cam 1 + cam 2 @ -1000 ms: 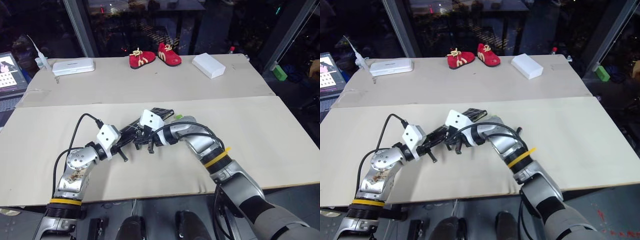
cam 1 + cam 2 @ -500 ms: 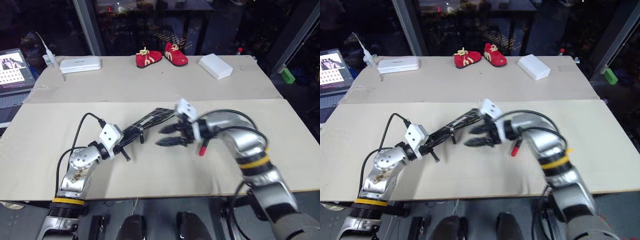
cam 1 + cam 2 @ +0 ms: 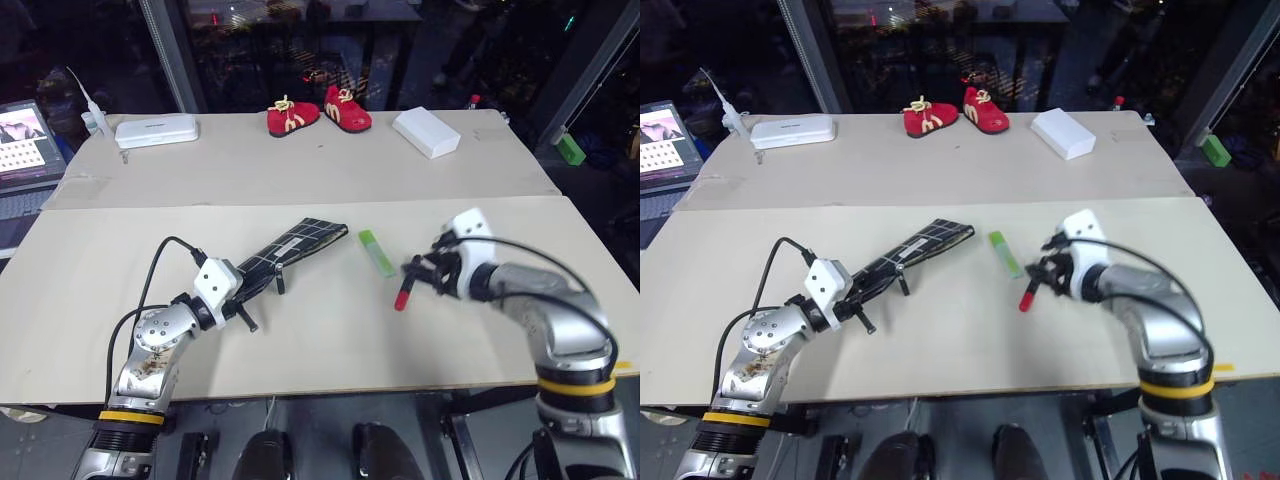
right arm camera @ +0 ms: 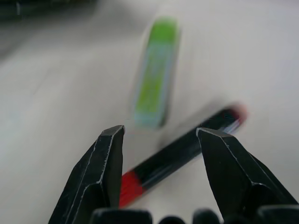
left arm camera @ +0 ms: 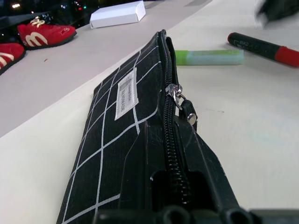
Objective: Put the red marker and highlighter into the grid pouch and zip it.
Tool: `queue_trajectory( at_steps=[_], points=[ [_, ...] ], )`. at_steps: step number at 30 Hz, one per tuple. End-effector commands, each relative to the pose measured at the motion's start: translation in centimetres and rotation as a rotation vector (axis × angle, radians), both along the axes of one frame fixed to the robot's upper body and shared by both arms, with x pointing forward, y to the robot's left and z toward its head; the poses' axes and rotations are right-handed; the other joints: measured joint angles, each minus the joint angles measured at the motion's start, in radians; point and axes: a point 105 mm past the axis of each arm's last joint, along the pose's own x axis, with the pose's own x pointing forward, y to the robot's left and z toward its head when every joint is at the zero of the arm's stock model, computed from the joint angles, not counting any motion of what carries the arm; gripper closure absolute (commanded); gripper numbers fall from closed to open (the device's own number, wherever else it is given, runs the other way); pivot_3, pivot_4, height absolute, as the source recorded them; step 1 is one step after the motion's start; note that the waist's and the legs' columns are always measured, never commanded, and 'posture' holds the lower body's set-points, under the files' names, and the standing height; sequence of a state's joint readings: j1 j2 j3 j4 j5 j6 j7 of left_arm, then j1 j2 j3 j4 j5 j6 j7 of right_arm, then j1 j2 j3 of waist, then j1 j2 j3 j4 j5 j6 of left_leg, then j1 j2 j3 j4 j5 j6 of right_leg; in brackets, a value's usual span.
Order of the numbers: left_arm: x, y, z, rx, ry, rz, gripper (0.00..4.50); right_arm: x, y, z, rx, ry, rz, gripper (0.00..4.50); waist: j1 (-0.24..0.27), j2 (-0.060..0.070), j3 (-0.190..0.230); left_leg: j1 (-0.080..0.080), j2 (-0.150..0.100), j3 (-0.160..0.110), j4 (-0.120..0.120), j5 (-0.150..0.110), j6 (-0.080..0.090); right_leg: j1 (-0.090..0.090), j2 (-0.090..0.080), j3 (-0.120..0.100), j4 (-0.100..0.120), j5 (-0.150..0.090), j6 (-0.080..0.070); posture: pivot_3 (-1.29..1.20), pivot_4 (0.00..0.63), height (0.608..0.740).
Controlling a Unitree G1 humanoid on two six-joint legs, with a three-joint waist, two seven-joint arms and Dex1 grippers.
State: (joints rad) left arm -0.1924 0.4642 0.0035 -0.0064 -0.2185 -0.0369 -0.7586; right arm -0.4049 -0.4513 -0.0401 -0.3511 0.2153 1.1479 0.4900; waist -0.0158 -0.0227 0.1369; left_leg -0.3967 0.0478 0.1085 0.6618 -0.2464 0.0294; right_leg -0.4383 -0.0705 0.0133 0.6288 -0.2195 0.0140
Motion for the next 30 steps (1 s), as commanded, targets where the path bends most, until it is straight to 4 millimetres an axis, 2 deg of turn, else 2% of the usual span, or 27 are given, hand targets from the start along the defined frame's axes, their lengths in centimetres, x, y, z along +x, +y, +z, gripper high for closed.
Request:
queue_trajectory(
  at_steps=[1, 4, 11, 21, 30],
  points=[
    [0.1, -0.4, 0.9, -0.015, -0.028, -0.012, 4.50, 0.5, -0.5, 1.2, -0.037, -0.070, -0.084, 1.72, 0.001, 0.000, 0.000, 0.001, 0.000, 0.000, 0.000, 0.000, 0.000, 0.001, 0.000, 0.000, -0.001, 0.000, 0.000, 0.00, 0.150, 0.740],
    [0.1, -0.6, 0.8, -0.015, -0.028, -0.012, 4.50, 0.3, -0.1, 0.8, -0.049, -0.070, -0.073, 1.72, 0.001, 0.000, 0.000, 0.002, 0.000, 0.000, 0.000, 0.000, 0.000, 0.002, 0.000, 0.000, -0.001, 0.000, 0.000, 0.00, 0.150, 0.740],
    [0.0, -0.6, 0.7, -0.022, -0.030, -0.008, 4.50, 0.2, -0.6, 0.3, -0.084, -0.066, -0.081, 1.72, 0.001, 0.000, 0.000, 0.000, 0.000, 0.000, 0.000, 0.000, 0.000, 0.001, 0.001, -0.001, -0.001, 0.000, 0.000, 0.00, 0.150, 0.740],
    [0.0, -0.3, 0.8, -0.031, -0.031, 0.007, 4.50, 0.7, -0.7, -2.2, -0.027, 0.027, -0.181, 1.72, 0.001, -0.002, -0.001, 0.001, 0.001, -0.001, 0.000, 0.000, 0.000, 0.002, 0.002, -0.001, -0.001, 0.000, 0.000, 0.00, 0.150, 0.740],
    [0.0, -0.4, 0.9, -0.034, -0.034, 0.008, 4.50, 1.1, -1.7, -3.5, -0.096, 0.023, -0.233, 1.72, 0.004, -0.003, -0.002, 0.004, 0.000, 0.000, 0.000, 0.000, 0.000, 0.006, 0.001, -0.002, -0.002, 0.000, 0.000, 0.00, 0.150, 0.740]
  ],
)
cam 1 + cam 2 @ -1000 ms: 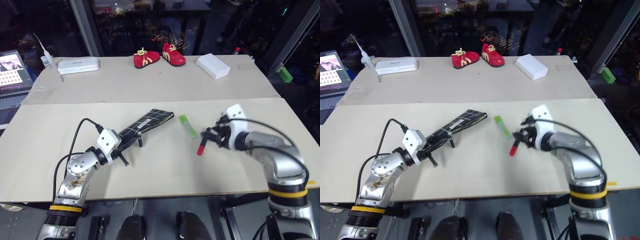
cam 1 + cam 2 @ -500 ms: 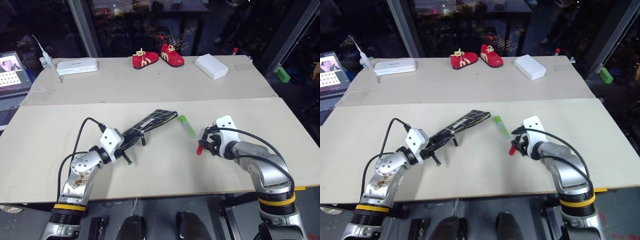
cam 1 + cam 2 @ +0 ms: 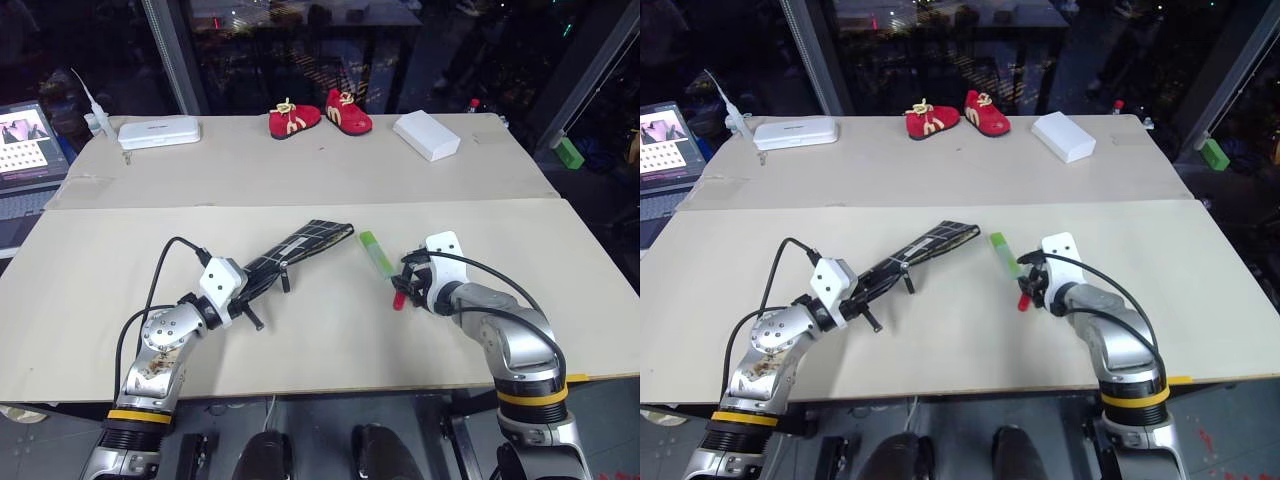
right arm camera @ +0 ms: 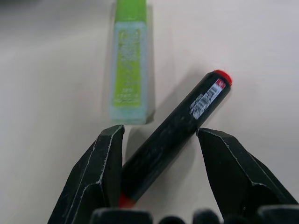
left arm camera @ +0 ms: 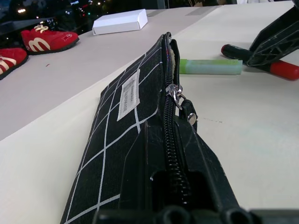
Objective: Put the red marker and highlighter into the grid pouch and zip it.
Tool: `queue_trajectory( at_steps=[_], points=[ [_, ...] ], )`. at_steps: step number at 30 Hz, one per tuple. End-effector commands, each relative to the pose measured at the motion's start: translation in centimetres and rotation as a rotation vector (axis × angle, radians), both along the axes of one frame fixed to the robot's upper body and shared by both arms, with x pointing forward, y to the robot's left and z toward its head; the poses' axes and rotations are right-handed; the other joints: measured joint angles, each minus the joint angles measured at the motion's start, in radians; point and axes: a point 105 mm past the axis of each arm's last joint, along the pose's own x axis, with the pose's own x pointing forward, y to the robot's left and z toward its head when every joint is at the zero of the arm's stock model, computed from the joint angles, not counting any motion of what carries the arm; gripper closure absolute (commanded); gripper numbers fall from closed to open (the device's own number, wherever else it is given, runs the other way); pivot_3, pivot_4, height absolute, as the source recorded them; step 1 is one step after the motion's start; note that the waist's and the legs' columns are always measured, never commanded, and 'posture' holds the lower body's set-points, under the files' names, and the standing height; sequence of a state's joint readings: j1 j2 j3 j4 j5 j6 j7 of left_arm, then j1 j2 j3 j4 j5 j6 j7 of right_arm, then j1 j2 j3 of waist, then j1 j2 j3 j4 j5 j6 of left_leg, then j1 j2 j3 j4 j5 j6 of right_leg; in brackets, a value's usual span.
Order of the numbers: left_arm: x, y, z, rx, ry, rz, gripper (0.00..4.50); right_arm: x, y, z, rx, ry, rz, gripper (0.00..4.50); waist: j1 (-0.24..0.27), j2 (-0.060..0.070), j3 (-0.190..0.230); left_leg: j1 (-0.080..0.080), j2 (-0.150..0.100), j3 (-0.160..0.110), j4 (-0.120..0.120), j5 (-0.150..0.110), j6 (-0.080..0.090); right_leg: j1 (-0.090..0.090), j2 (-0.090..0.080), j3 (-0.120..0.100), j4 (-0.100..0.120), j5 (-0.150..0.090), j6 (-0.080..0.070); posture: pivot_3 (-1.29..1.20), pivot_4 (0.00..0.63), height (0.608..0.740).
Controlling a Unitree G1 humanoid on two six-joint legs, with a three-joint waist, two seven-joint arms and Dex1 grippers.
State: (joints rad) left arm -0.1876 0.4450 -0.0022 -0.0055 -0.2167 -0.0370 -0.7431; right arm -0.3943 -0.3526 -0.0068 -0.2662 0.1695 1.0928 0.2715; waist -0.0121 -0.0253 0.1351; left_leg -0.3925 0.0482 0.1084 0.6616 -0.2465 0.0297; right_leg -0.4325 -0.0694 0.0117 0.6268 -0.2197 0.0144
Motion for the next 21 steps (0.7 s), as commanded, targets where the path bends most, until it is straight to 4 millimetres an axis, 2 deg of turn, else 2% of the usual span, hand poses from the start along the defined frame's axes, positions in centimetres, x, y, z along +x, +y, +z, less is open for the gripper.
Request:
queue_trajectory(
  at_steps=[1, 9, 13, 15, 17, 21],
  points=[
    [0.0, -0.1, 1.1, -0.013, -0.040, 0.000, 4.50, -0.2, -1.6, -1.4, -0.068, 0.030, -0.056, 1.72, 0.001, 0.000, 0.000, 0.000, 0.000, 0.000, 0.000, 0.000, 0.000, 0.001, 0.000, 0.000, 0.000, 0.000, 0.000, 0.00, 0.150, 0.740],
    [0.2, 0.0, 1.2, -0.005, -0.044, -0.003, 4.50, -0.2, -2.1, -1.7, -0.111, 0.019, -0.068, 1.72, 0.000, 0.000, 0.000, 0.004, 0.000, 0.000, 0.000, 0.000, 0.000, 0.005, 0.000, -0.001, -0.001, 0.000, 0.000, 0.00, 0.150, 0.740],
    [0.2, 0.0, 1.3, -0.004, -0.047, -0.003, 4.50, -0.2, -2.5, -1.6, -0.123, 0.007, -0.084, 2.68, 0.001, 0.000, 0.000, 0.004, 0.000, -0.001, 0.000, 0.000, 0.000, 0.006, 0.000, -0.001, -0.001, 0.000, 0.000, 0.00, 0.150, 0.740],
    [0.2, 0.1, 1.3, -0.003, -0.047, -0.003, 4.50, -0.2, -2.8, -1.5, -0.121, 0.003, -0.090, 3.46, 0.001, 0.000, 0.000, 0.004, 0.000, -0.001, 0.000, 0.000, 0.000, 0.006, -0.001, -0.001, -0.002, 0.000, 0.000, 0.00, 0.150, 0.740],
    [0.2, 0.1, 1.3, -0.003, -0.046, -0.002, 4.50, -0.1, -3.2, -1.3, -0.131, -0.010, -0.100, 4.01, 0.001, 0.000, 0.000, 0.004, 0.000, -0.001, 0.000, 0.000, 0.000, 0.006, -0.001, -0.001, -0.002, 0.000, 0.000, 0.00, 0.150, 0.740],
    [0.2, 0.2, 1.4, -0.005, -0.045, -0.002, 4.50, 0.5, -3.9, -0.5, -0.134, -0.046, -0.123, 4.01, 0.001, 0.000, 0.000, 0.004, 0.000, -0.001, 0.000, 0.000, 0.001, 0.006, -0.002, -0.002, -0.002, 0.000, 0.000, 0.00, 0.150, 0.740]
  ],
)
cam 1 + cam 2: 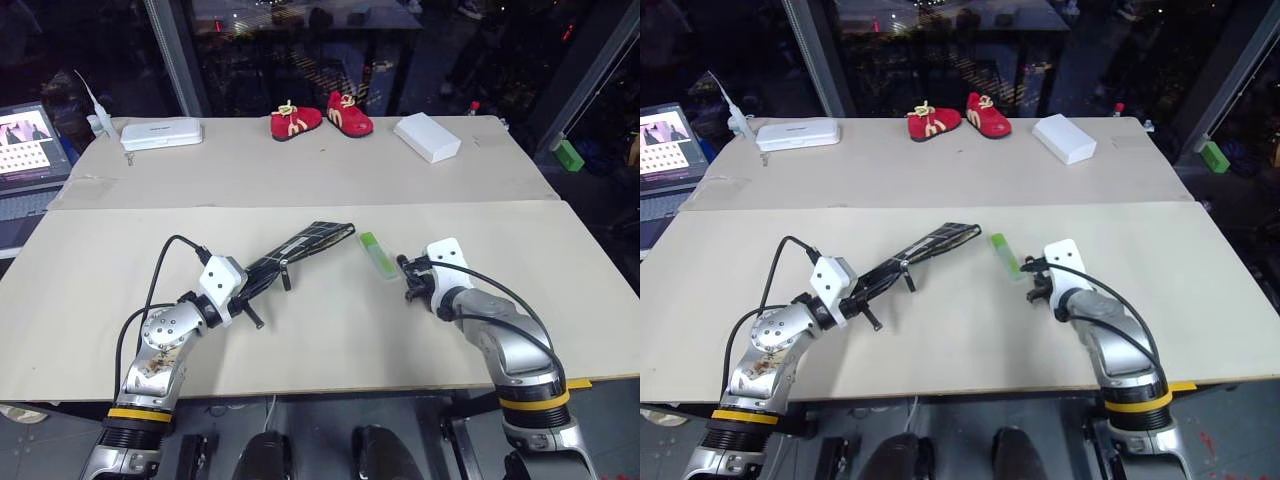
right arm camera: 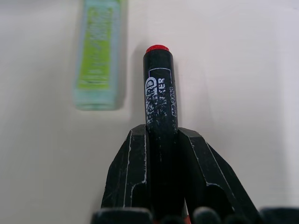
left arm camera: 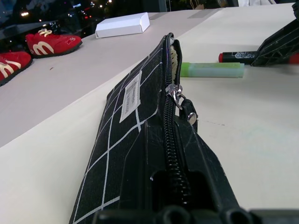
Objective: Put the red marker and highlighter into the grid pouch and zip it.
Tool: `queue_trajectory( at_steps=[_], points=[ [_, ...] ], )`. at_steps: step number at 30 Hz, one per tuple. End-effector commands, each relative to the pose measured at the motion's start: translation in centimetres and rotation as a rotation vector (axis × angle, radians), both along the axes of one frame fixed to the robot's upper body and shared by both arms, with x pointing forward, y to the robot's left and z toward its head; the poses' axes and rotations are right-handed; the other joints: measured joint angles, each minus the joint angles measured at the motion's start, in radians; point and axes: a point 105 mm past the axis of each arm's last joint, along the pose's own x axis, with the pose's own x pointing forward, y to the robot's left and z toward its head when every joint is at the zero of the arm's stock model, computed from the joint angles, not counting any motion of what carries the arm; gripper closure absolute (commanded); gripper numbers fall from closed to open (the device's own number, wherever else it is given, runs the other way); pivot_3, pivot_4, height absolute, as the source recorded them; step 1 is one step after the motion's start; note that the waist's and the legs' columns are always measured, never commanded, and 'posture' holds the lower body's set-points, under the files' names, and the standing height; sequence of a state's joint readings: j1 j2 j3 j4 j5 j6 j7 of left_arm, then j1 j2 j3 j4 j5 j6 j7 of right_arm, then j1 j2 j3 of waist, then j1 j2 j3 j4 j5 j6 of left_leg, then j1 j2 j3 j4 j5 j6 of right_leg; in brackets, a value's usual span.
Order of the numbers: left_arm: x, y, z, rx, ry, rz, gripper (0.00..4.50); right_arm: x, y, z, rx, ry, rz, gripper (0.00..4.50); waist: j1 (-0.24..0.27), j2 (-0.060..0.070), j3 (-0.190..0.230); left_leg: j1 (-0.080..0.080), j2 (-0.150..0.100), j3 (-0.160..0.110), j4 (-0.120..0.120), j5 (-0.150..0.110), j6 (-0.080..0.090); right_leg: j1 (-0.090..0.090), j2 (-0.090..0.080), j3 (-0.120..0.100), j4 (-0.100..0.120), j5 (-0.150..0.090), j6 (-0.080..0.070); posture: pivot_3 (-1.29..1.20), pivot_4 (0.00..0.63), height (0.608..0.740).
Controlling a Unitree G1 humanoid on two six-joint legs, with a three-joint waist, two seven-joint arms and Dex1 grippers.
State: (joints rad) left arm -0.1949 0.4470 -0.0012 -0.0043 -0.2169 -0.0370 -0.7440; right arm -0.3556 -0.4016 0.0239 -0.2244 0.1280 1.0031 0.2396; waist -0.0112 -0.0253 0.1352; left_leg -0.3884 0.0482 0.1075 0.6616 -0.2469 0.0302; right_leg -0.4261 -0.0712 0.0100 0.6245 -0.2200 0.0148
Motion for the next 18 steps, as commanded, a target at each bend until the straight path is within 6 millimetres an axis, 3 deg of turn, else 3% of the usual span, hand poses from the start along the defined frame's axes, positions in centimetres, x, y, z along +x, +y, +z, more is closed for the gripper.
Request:
queue_trajectory(
  at_steps=[1, 3, 5, 8, 10, 13, 18],
  points=[
    [0.1, 0.2, 1.2, -0.007, -0.038, -0.001, 4.50, 0.6, -2.2, 0.7, -0.033, -0.037, -0.082, 4.01, -0.001, 0.000, 0.000, 0.000, 0.000, 0.000, 0.000, 0.000, 0.000, 0.000, 0.000, 0.000, 0.000, 0.000, 0.000, 0.00, 0.150, 0.740],
    [0.0, 0.1, 1.2, -0.009, -0.036, -0.006, 4.50, 1.4, -2.0, 2.1, -0.024, -0.092, -0.055, 4.01, -0.002, 0.000, 0.000, 0.000, 0.000, 0.000, 0.000, 0.000, 0.000, 0.000, 0.000, 0.000, 0.000, 0.000, 0.000, 0.00, 0.150, 0.740],
    [0.0, 0.0, 1.2, -0.012, -0.033, -0.012, 4.50, 2.2, -0.5, 5.3, -0.051, -0.232, 0.108, 4.01, -0.002, 0.000, 0.000, 0.000, 0.000, 0.000, 0.000, 0.000, 0.000, -0.001, 0.000, 0.000, 0.000, 0.000, 0.000, 0.00, 0.150, 0.740],
    [-0.1, -0.1, 1.2, -0.011, -0.030, -0.017, 4.50, 2.1, 1.1, 7.8, -0.089, -0.347, 0.278, 4.01, -0.006, 0.001, 0.001, -0.001, -0.001, -0.001, 0.000, 0.000, 0.001, -0.002, 0.001, 0.001, 0.000, 0.000, 0.000, 0.00, 0.150, 0.740],
    [-0.1, -0.1, 1.2, -0.011, -0.028, -0.021, 4.50, 1.2, 2.8, 9.6, -0.270, -0.482, 0.503, 4.01, -0.007, 0.000, 0.001, -0.001, 0.000, -0.001, 0.000, -0.001, 0.001, -0.002, 0.002, 0.001, 0.000, 0.000, 0.000, 0.00, 0.150, 0.740],
    [-0.2, -0.4, 1.1, -0.008, -0.024, -0.036, 4.50, -0.5, 5.1, 9.4, -0.530, -0.579, 0.806, 4.01, -0.006, 0.000, 0.001, -0.001, 0.000, -0.001, -0.001, -0.001, 0.001, -0.003, 0.002, 0.001, -0.001, -0.001, 0.001, 0.00, 0.150, 0.740],
    [-0.1, -0.4, 1.2, -0.010, -0.025, -0.042, 4.50, 0.0, 6.8, 9.5, -0.675, -0.666, 0.927, 4.01, -0.010, -0.001, 0.002, 0.000, 0.000, 0.000, -0.001, -0.001, 0.001, -0.002, 0.002, 0.003, -0.001, -0.001, 0.001, 0.00, 0.150, 0.740]
  ],
)
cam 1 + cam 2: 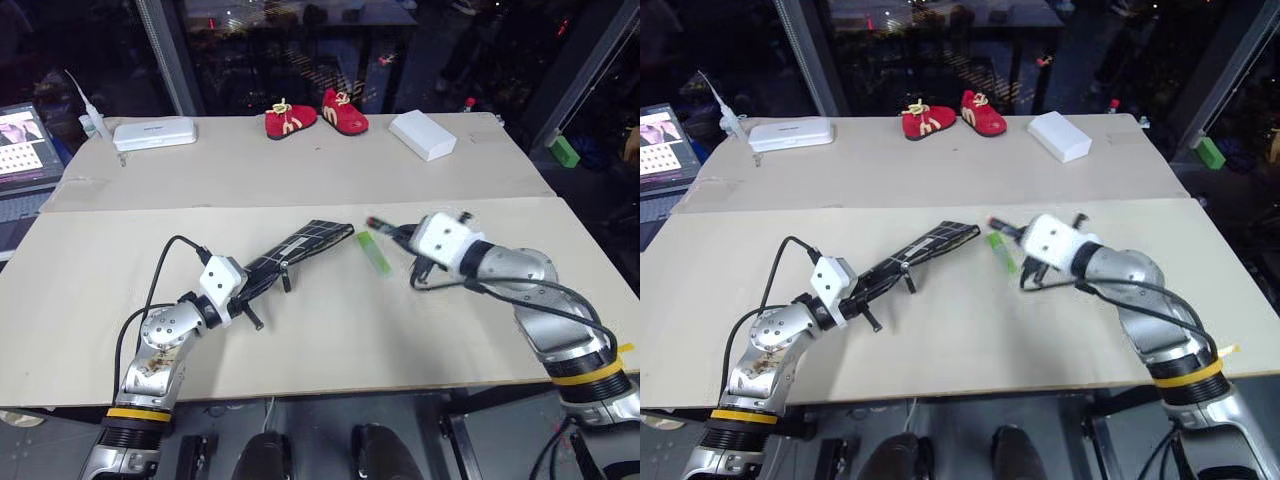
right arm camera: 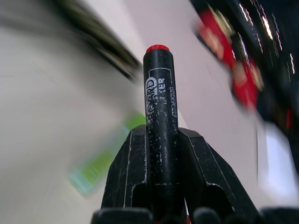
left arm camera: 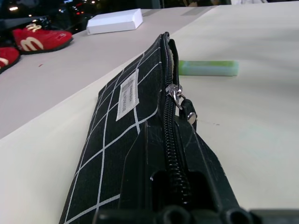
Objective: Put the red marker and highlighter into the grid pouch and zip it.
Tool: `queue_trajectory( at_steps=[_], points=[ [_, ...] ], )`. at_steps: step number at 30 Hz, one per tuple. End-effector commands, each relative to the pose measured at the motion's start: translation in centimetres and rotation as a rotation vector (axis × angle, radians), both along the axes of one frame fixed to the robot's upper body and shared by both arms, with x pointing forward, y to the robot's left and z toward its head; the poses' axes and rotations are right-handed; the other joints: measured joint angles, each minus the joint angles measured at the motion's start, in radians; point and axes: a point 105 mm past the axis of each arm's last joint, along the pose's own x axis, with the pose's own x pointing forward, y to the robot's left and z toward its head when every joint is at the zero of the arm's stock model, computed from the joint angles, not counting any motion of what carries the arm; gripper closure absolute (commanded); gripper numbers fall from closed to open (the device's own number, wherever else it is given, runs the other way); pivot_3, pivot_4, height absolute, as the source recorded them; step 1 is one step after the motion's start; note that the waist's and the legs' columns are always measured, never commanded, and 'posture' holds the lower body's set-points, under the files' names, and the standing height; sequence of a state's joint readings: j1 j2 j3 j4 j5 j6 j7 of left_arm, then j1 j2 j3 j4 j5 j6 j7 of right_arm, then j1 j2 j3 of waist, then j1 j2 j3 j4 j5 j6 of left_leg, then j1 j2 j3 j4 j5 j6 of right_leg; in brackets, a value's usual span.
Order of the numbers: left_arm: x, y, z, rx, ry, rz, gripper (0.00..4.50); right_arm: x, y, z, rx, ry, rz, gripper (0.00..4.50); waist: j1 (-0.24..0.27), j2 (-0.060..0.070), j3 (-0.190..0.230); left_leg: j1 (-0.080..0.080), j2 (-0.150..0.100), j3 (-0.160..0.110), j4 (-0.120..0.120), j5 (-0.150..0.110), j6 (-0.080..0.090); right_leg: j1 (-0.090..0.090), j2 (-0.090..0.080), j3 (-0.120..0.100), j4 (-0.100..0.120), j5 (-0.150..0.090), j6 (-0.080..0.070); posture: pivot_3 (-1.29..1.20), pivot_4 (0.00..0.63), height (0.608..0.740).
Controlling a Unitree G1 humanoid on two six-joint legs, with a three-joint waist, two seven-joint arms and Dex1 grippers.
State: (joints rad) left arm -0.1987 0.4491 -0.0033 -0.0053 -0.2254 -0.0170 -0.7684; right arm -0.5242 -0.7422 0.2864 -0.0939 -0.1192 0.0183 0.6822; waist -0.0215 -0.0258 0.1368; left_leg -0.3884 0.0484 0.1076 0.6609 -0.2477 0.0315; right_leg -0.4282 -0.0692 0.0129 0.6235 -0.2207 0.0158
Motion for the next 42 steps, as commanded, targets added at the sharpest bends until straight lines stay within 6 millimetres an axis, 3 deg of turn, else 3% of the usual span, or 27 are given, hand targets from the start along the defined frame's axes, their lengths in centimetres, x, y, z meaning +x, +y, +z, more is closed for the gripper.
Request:
queue_trajectory(
  at_steps=[1, 22, 30, 39, 42],
  points=[
    [0.1, -0.3, 1.4, -0.012, -0.047, -0.019, 4.50, 0.4, 1.2, 1.2, -0.069, -0.124, 0.075, 4.01, 0.003, 0.000, 0.000, 0.000, 0.000, 0.000, 0.000, 0.000, 0.000, 0.000, 0.000, 0.000, 0.000, 0.000, 0.000, 0.00, 0.150, 0.740],
    [-0.6, -1.0, 1.6, -0.013, -0.050, -0.045, 4.50, 2.4, 3.2, 0.1, -0.235, -0.226, 0.159, 4.01, 0.006, 0.000, 0.000, 0.000, 0.000, 0.004, 0.000, 0.000, 0.000, 0.000, -0.001, -0.002, 0.001, 0.000, -0.001, 0.00, 0.150, 0.740],
    [-0.7, -1.2, 1.3, 0.006, -0.048, -0.065, 4.50, 2.4, 5.9, -0.5, -0.323, -0.297, 0.295, 4.01, 0.004, 0.000, 0.000, 0.001, 0.000, 0.004, 0.000, 0.000, 0.000, 0.000, -0.002, -0.001, 0.001, 0.000, -0.001, 0.00, 0.150, 0.740],
    [-0.7, -1.0, 1.6, 0.010, -0.058, -0.067, 4.50, 0.6, 11.2, -2.0, -0.346, -0.374, 0.538, 4.01, 0.001, 0.000, 0.000, 0.001, 0.001, 0.005, 0.000, 0.000, 0.000, 0.000, -0.002, -0.001, 0.002, 0.000, -0.001, 0.00, 0.150, 0.740],
    [-0.7, -0.9, 1.6, 0.012, -0.060, -0.064, 4.50, 0.5, 11.6, -2.2, -0.334, -0.374, 0.565, 4.01, 0.002, 0.000, 0.000, 0.001, 0.001, 0.005, 0.000, 0.000, 0.000, 0.000, -0.002, -0.001, 0.003, 0.000, -0.001, 0.00, 0.150, 0.740]
  ],
)
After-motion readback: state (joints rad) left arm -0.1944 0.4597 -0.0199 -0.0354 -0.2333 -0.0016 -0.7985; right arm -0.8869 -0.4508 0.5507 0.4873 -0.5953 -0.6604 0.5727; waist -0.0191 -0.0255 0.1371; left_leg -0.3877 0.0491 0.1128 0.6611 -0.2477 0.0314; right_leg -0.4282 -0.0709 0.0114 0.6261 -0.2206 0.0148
